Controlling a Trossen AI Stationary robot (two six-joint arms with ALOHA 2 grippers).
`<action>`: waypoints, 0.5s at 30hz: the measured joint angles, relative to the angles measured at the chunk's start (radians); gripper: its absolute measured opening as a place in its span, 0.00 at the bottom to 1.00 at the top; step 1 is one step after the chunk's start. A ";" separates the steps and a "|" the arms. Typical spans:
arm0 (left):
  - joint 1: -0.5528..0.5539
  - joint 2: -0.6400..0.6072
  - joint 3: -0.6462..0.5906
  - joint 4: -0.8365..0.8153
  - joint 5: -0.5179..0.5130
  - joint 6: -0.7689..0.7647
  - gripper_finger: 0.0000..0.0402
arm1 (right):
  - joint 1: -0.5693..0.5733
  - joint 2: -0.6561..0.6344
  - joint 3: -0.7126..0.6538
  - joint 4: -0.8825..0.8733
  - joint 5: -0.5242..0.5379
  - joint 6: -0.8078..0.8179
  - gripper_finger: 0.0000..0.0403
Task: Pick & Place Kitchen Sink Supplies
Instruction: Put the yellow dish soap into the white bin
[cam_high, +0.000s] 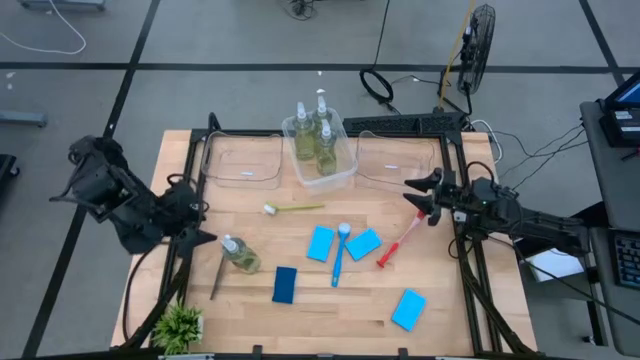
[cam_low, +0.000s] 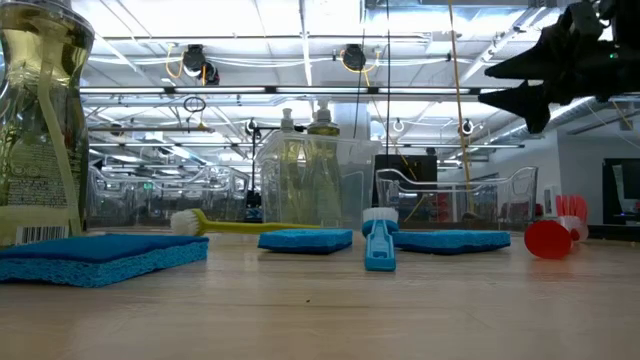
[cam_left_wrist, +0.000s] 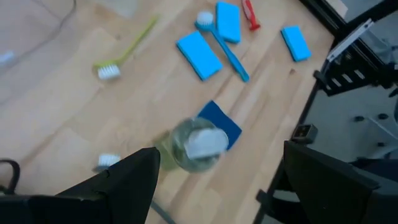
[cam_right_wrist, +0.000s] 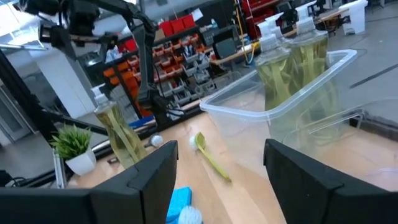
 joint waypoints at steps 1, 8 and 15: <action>-0.017 0.006 0.000 -0.004 0.000 -0.020 0.85 | 0.000 0.000 -0.009 0.015 0.000 0.002 0.56; -0.108 0.091 0.000 -0.044 0.004 -0.192 0.85 | 0.000 0.000 -0.023 0.029 0.000 0.010 0.56; -0.149 0.205 0.000 -0.043 0.014 -0.256 0.85 | 0.000 0.000 -0.023 0.031 0.000 0.020 0.56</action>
